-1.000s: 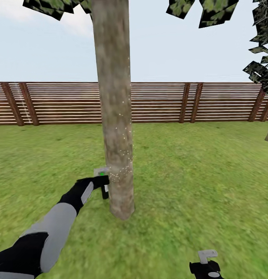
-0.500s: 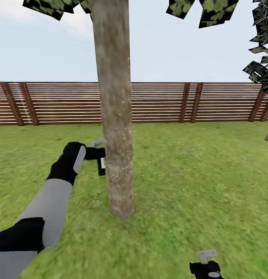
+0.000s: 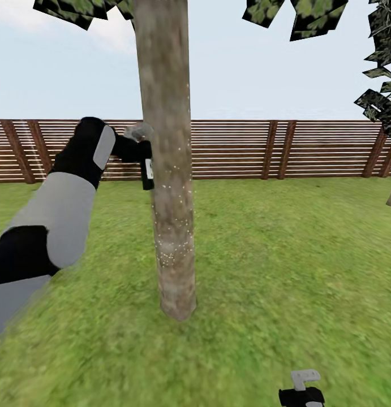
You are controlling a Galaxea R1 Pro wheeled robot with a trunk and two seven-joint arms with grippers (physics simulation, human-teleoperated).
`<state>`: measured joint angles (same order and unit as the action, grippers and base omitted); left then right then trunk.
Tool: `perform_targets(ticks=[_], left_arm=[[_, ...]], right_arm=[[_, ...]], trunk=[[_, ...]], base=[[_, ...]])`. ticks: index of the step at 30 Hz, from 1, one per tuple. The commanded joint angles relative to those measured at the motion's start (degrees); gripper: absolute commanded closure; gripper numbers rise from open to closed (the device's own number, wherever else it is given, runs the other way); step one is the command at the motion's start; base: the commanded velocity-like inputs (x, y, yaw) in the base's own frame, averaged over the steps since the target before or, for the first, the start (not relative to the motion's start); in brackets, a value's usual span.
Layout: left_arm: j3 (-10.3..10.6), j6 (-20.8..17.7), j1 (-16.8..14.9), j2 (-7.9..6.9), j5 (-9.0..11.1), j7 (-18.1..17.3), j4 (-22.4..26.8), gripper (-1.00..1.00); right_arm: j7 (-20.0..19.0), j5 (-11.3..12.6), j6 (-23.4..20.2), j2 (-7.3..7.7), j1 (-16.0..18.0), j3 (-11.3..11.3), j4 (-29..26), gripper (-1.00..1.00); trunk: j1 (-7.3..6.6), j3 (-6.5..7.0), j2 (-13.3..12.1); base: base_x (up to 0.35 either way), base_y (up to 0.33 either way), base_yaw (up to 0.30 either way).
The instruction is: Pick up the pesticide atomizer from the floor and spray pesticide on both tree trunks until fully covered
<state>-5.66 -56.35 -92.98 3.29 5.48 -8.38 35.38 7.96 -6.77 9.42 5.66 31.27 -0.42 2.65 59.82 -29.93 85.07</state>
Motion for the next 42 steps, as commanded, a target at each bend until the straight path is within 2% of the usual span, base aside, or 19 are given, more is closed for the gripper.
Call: perform_targets(ticks=[1,3,5,9,16,18,19,20,23,25,27,29,32,35,42], left_arm=[[-0.3,-0.3,-1.4,0.09,0.0,0.0,-0.2,1.0],[-0.3,-0.3,-4.5,0.12,0.0,0.0,-2.5,1.0],[-0.3,-0.3,-10.4,0.14,0.0,0.0,-7.5,1.0],[-0.3,-0.3,-17.6,0.14,0.0,0.0,-10.7,1.0],[-0.4,-0.4,-19.4,0.43,0.4,0.0,-11.1,1.0],[-0.5,-0.4,-19.4,1.91,2.4,0.0,-11.2,1.0],[-0.5,-0.4,-19.4,3.26,4.5,0.0,-11.2,1.0],[-0.5,-0.4,-19.4,4.36,5.8,0.0,-11.2,1.0],[-0.5,-0.3,-19.4,4.81,6.5,0.0,-11.2,1.0],[-0.5,-0.3,-19.4,3.43,6.7,0.0,-11.1,1.0],[-0.5,-0.3,-19.4,0.49,6.8,0.0,-11.1,1.0],[-0.5,-0.3,-19.4,-1.68,6.8,0.0,-10.9,1.0],[-0.5,-0.2,-19.4,-4.02,6.8,0.0,-10.8,1.0],[-0.4,-0.2,-19.4,-4.91,6.8,0.0,-10.7,1.0],[-0.4,-0.2,-19.4,-5.12,6.8,0.0,-10.5,1.0]], right_arm=[[0.3,-0.6,0.4,0.02,0.1,-0.1,0.3,-1.0],[0.3,-0.6,0.4,0.04,0.1,0.0,0.3,-1.0],[0.3,-0.6,0.5,0.05,0.1,0.0,0.3,-1.0],[0.2,-0.8,0.5,-0.13,0.1,0.0,0.3,-1.0],[0.1,-0.9,0.4,-0.21,0.1,0.0,0.3,-1.0],[0.1,-0.9,0.4,-0.21,0.1,0.0,0.3,-1.0],[0.1,-0.9,0.4,-0.21,0.1,0.0,0.3,-1.0],[0.1,-0.9,0.4,-0.21,0.1,0.0,0.3,-1.0],[0.1,-0.9,0.4,-0.21,0.1,0.0,0.3,-1.0],[0.1,-0.9,0.4,-0.21,0.1,0.0,0.3,-1.0],[0.1,-0.9,0.4,-0.21,0.1,0.0,0.3,-1.0],[0.1,-0.9,0.4,-0.2,0.1,0.0,0.3,-1.0],[0.1,-0.9,0.4,-0.17,0.1,0.0,0.3,-1.0],[0.1,-0.9,0.4,-0.16,0.1,0.0,0.3,-1.0],[0.1,-0.9,0.4,-0.18,0.1,0.0,0.3,-1.0]], trunk=[[0.02,-0.08,0.0],[0.02,-0.08,0.0],[0.02,-0.08,0.0],[0.02,-0.08,0.0],[0.02,-0.08,0.0],[0.02,-0.08,0.0],[0.02,-0.08,0.0],[0.02,-0.08,0.0],[0.02,-0.08,0.0],[0.02,-0.08,0.0],[0.02,-0.08,0.0],[0.02,-0.08,0.0],[0.02,-0.08,0.0],[0.02,-0.08,0.0],[0.02,-0.08,0.0]], base=[[0.0,0.0,0.0],[0.0,0.0,0.0],[0.0,0.0,0.0],[0.0,0.0,0.0],[0.0,0.0,0.0],[0.0,0.0,0.0],[0.0,0.0,0.0],[0.0,0.0,0.0],[0.0,0.0,0.0],[0.0,0.0,0.0],[0.0,0.0,0.0],[0.0,0.0,0.0],[0.0,0.0,0.0],[0.0,0.0,0.0],[0.0,0.0,0.0]])
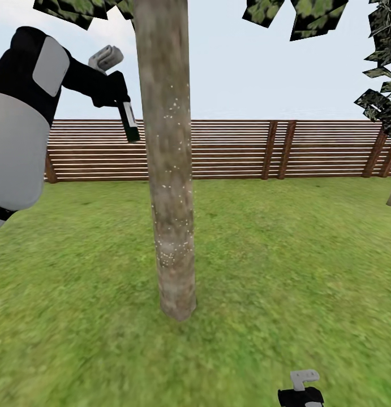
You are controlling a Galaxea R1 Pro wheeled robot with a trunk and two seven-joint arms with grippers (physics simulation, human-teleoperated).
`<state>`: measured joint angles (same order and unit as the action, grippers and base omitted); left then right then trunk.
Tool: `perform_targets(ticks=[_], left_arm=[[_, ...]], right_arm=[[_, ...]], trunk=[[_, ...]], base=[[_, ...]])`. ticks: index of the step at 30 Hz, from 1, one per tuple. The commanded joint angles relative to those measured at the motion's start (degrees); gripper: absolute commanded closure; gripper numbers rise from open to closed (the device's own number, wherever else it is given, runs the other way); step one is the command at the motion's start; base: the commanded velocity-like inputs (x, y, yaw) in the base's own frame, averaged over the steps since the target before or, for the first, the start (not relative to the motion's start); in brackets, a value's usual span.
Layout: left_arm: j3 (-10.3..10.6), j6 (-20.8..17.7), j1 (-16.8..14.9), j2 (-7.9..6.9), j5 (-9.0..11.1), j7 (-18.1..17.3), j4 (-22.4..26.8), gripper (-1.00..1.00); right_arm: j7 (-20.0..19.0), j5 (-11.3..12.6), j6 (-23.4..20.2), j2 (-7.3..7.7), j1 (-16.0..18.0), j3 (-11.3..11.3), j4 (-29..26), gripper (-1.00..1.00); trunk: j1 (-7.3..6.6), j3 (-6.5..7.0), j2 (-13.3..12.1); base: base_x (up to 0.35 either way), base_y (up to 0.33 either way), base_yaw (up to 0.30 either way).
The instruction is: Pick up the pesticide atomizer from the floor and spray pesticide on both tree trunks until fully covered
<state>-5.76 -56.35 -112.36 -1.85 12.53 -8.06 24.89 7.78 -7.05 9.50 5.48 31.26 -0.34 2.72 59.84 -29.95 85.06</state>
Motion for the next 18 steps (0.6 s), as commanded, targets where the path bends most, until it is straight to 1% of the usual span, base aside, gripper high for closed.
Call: perform_targets(ticks=[1,5,6,7,8,9,10,11,12,13,14,16,18], left_arm=[[-0.3,-0.3,0.0,0.01,-0.2,-0.3,0.1,1.0],[-0.3,-0.2,0.0,-0.19,-0.6,-0.2,0.2,1.0],[-0.3,-0.2,0.0,-0.42,-0.6,-0.2,0.3,1.0],[-0.3,-0.2,-0.1,-1.36,-1.3,-0.2,2.7,1.0],[-0.3,-0.2,-0.1,-1.5,-2.3,-0.2,2.9,1.0],[-0.3,-0.2,-0.1,-1.59,-4.1,-0.2,3.0,1.0],[-0.4,-0.2,-0.1,-1.65,-6.3,-0.2,3.0,1.0],[-0.5,-0.2,-0.1,-1.7,-9.4,-0.2,3.0,1.0],[-0.5,-0.2,-0.1,-1.73,-11.5,-0.2,3.0,1.0],[-0.5,-0.2,-0.1,-1.68,-12.2,-0.2,3.0,1.0],[-0.6,-0.1,-0.1,-1.53,-12.5,-0.2,3.0,1.0],[-0.8,-0.1,-0.1,-1.35,-12.8,-0.1,2.9,1.0],[-1.1,-0.1,-0.1,-1.09,-12.8,-0.1,1.4,1.0]], right_arm=[[0.3,-0.6,0.3,-0.02,0.1,-0.1,0.3,-1.0],[0.3,-0.6,0.3,-0.03,0.1,0.0,0.3,-1.0],[0.3,-0.6,0.3,-0.03,0.1,0.0,0.3,-1.0],[0.3,-0.6,0.3,-0.03,0.1,0.0,0.3,-1.0],[0.3,-0.6,0.3,-0.03,0.1,0.0,0.3,-1.0],[0.3,-0.6,0.3,-0.03,0.1,-0.1,0.3,-1.0],[0.3,-0.6,0.3,-0.03,0.1,-0.1,0.3,-1.0],[0.3,-0.6,0.3,-0.03,0.1,0.0,0.3,-1.0],[0.3,-0.6,0.3,-0.03,0.1,0.0,0.3,-1.0],[0.3,-0.6,0.3,-0.03,0.1,0.0,0.3,-1.0],[0.3,-0.6,0.3,-0.03,0.1,-0.1,0.3,-1.0],[0.3,-0.6,0.3,-0.03,0.1,-0.1,0.3,-1.0],[0.3,-0.6,0.3,-0.03,0.1,0.0,0.3,-1.0]], trunk=[[0.0,-0.06,0.0],[0.0,-0.06,0.0],[0.0,-0.06,0.0],[0.0,-0.06,0.0],[0.0,-0.06,0.0],[0.0,-0.06,0.0],[0.0,-0.06,0.0],[0.0,-0.06,0.0],[0.0,-0.06,0.0],[0.0,-0.06,0.0],[0.0,-0.06,0.0],[0.0,-0.06,0.0],[0.0,-0.06,0.0]], base=[[0.0,0.0,0.0],[0.0,0.0,0.0],[0.0,0.0,0.0],[0.0,0.0,0.0],[0.0,0.0,0.0],[0.0,0.0,0.0],[0.0,0.0,0.0],[0.0,0.0,0.0],[0.0,0.0,0.0],[0.0,0.0,0.0],[0.0,0.0,0.0],[0.0,0.0,0.0],[0.0,0.0,0.0]])
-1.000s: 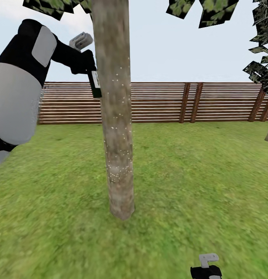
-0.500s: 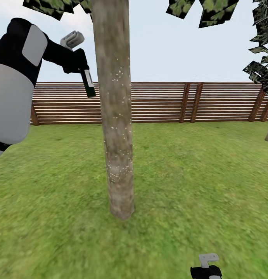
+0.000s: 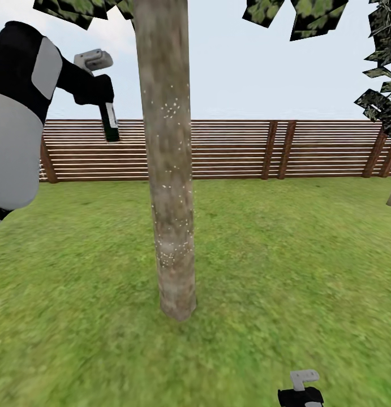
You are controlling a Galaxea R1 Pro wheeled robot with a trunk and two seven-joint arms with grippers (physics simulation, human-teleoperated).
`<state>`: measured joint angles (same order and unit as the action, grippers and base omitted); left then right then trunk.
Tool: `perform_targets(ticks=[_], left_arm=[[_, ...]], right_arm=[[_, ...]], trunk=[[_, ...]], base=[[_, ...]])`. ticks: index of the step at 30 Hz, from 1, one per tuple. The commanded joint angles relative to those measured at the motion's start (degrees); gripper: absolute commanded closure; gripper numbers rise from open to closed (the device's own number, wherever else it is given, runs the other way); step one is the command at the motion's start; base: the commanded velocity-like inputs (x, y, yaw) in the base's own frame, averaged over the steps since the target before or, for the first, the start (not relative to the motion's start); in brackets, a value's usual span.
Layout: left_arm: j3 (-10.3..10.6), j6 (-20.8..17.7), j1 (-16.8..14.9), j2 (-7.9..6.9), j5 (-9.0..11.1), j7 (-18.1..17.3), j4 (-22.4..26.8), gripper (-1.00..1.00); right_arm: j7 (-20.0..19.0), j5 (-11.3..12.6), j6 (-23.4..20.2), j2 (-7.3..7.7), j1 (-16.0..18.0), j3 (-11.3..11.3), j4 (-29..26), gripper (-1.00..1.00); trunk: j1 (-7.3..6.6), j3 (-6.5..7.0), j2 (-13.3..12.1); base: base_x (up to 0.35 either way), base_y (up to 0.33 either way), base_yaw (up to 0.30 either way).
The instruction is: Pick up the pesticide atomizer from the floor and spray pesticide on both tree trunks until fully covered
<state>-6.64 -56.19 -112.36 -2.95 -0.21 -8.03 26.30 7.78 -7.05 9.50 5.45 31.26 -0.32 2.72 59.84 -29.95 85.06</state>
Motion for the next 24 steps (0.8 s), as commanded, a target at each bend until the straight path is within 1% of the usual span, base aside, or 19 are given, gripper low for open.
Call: perform_targets(ticks=[1,2,3,4,5,6,8,9,10,13,16,17,18,19,20,21,22,24], left_arm=[[-0.3,-0.2,-0.1,0.09,0.0,-0.1,-1.5,1.0],[-0.3,-0.2,-0.1,0.49,0.2,-0.2,-3.0,1.0],[-0.3,-0.2,-0.1,1.23,0.5,-0.2,-4.4,1.0],[-0.4,-0.2,0.0,2.71,1.9,-0.2,-6.1,1.0],[-0.4,-0.2,0.0,4.53,4.1,-0.2,-7.2,1.0],[-0.5,-0.2,0.0,5.77,5.5,-0.2,-7.6,1.0],[-0.5,-0.1,0.0,8.23,7.0,-0.2,-8.6,1.0],[-0.5,0.0,0.0,9.47,7.5,-0.1,-10.7,1.0],[-0.5,0.3,0.0,10.1,7.8,-0.1,-13.1,1.0],[-0.4,2.6,0.0,10.5,7.9,-0.1,-16.9,1.0],[-0.2,3.2,0.0,10.58,7.7,-0.1,-18.2,1.0],[-0.1,3.3,0.0,10.5,7.2,-0.1,-18.6,1.0],[0.2,3.4,0.0,9.64,4.4,0.0,-19.9,1.0],[0.4,3.5,0.0,7.66,0.2,0.0,-20.9,1.0],[0.5,3.5,0.0,6.19,-1.6,0.0,-21.2,1.0],[0.5,3.5,0.0,5.18,-2.3,0.0,-21.4,1.0],[0.6,3.5,0.0,3.65,-2.9,0.0,-21.5,1.0],[0.5,3.6,0.0,2.04,-3.3,0.0,-21.6,1.0]], right_arm=[[0.3,-0.6,0.3,-0.01,0.1,-0.1,0.3,-1.0],[0.3,-0.6,0.3,-0.01,0.1,-0.1,0.3,-1.0],[0.3,-0.6,0.3,-0.01,0.1,-0.1,0.3,-1.0],[0.3,-0.6,0.4,-0.01,0.1,-0.1,0.3,-1.0],[0.3,-0.6,0.4,-0.01,0.1,-0.1,0.3,-1.0],[0.3,-0.6,0.3,-0.01,0.1,-0.1,0.3,-1.0],[0.3,-0.6,0.3,-0.01,0.1,-0.1,0.3,-1.0],[0.3,-0.6,0.4,-0.01,0.1,0.0,0.3,-1.0],[0.3,-0.6,0.4,-0.01,0.1,-0.1,0.3,-1.0],[0.3,-0.6,0.3,-0.01,0.1,0.0,0.3,-1.0],[0.3,-0.6,0.3,-0.01,0.1,0.0,0.3,-1.0],[0.3,-0.6,0.3,-0.01,0.1,0.0,0.3,-1.0],[0.3,-0.6,0.3,-0.01,0.1,-0.1,0.3,-1.0],[0.3,-0.6,0.3,-0.01,0.1,0.0,0.3,-1.0],[0.3,-0.6,0.3,-0.01,0.1,-0.1,0.3,-1.0],[0.3,-0.6,0.3,-0.01,0.1,0.0,0.3,-1.0],[0.3,-0.6,0.3,-0.01,0.1,-0.1,0.3,-1.0],[0.3,-0.6,0.3,-0.01,0.1,0.0,0.3,-1.0]], trunk=[[0.0,-0.06,0.0],[0.0,-0.06,0.0],[0.0,-0.06,0.0],[0.0,-0.06,0.0],[0.0,-0.06,0.0],[0.0,-0.06,0.0],[0.0,-0.06,0.0],[0.0,-0.06,0.0],[0.0,-0.06,0.0],[0.0,-0.06,0.0],[0.0,-0.06,0.0],[0.0,-0.06,0.0],[0.0,-0.06,0.0],[0.0,-0.06,0.0],[0.0,-0.06,0.0],[0.0,-0.06,0.0],[0.0,-0.06,0.0],[0.0,-0.06,0.0]], base=[[0.0,0.0,0.0],[0.0,0.0,0.0],[0.0,0.0,0.0],[0.0,0.0,0.0],[0.0,0.0,0.0],[0.0,0.0,0.0],[0.0,0.0,0.0],[0.0,0.0,0.0],[0.0,0.0,0.0],[0.0,0.0,0.0],[0.0,0.0,0.0],[0.0,0.0,0.0],[0.0,0.0,0.0],[0.0,0.0,0.0],[0.0,0.0,0.0],[0.0,0.0,0.0],[0.0,0.0,0.0],[0.0,0.0,0.0]])
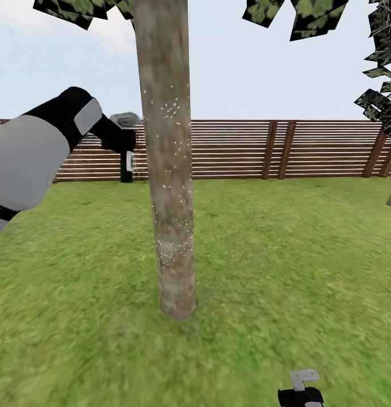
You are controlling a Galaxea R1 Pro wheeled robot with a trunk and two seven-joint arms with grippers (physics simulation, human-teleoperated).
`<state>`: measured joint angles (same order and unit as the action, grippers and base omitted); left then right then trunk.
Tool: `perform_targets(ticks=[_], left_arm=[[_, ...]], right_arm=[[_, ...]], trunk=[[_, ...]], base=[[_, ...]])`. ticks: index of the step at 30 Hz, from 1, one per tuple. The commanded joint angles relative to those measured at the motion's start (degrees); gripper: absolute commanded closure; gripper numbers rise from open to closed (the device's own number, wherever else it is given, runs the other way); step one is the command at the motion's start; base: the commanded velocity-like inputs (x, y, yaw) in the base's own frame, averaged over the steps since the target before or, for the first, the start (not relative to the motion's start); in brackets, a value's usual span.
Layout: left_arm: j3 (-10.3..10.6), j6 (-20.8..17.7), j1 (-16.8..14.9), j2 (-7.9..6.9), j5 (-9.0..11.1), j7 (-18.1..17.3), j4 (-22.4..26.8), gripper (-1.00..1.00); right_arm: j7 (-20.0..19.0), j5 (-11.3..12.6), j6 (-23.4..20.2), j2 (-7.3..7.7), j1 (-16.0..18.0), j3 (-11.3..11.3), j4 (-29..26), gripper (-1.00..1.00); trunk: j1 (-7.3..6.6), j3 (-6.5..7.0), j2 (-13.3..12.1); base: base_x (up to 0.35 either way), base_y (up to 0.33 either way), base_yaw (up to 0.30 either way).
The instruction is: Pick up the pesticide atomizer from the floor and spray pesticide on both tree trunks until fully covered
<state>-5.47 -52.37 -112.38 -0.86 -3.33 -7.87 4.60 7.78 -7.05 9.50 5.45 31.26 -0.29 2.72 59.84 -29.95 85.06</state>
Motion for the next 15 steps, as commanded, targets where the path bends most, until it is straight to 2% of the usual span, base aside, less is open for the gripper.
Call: perform_targets(ticks=[1,3,4,5,9,10,13,15], left_arm=[[-0.7,0.4,0.0,-0.33,-0.2,-0.2,-0.4,1.0],[-0.7,2.4,0.0,0.15,-0.1,-0.2,-1.9,1.0],[-0.7,3.0,0.0,0.89,-0.1,-0.3,-2.3,1.0],[-0.8,3.6,0.1,2.57,-0.1,-0.3,-2.7,1.0],[-0.8,5.0,0.2,5.37,0.0,-0.3,-2.9,1.0],[-0.8,5.4,0.2,6.67,0.0,-0.3,-2.9,1.0],[-1.0,6.1,1.0,7.15,-0.1,-0.3,-2.9,1.0],[-1.0,8.3,4.0,6.87,-0.2,-0.2,-2.9,1.0]], right_arm=[[0.3,-0.6,0.3,-0.01,0.1,-0.1,0.3,-1.0],[0.3,-0.6,0.3,-0.01,0.1,-0.1,0.3,-1.0],[0.3,-0.6,0.3,-0.01,0.1,-0.1,0.3,-1.0],[0.3,-0.6,0.4,-0.01,0.1,-0.1,0.3,-1.0],[0.3,-0.6,0.3,-0.01,0.1,-0.1,0.3,-1.0],[0.3,-0.6,0.3,-0.01,0.1,-0.1,0.3,-1.0],[0.3,-0.6,0.3,-0.01,0.1,-0.1,0.3,-1.0],[0.3,-0.6,0.3,-0.01,0.1,-0.1,0.3,-1.0]], trunk=[[0.0,-0.06,0.0],[0.0,-0.06,0.0],[0.0,-0.06,0.0],[0.0,-0.06,0.0],[0.0,-0.06,0.0],[0.0,-0.06,0.0],[0.0,-0.06,0.0],[0.0,-0.06,0.0]], base=[[0.0,0.0,0.0],[0.0,0.0,0.0],[0.0,0.0,0.0],[0.0,0.0,0.0],[0.0,0.0,0.0],[0.0,0.0,0.0],[0.0,0.0,0.0],[0.0,0.0,0.0]])
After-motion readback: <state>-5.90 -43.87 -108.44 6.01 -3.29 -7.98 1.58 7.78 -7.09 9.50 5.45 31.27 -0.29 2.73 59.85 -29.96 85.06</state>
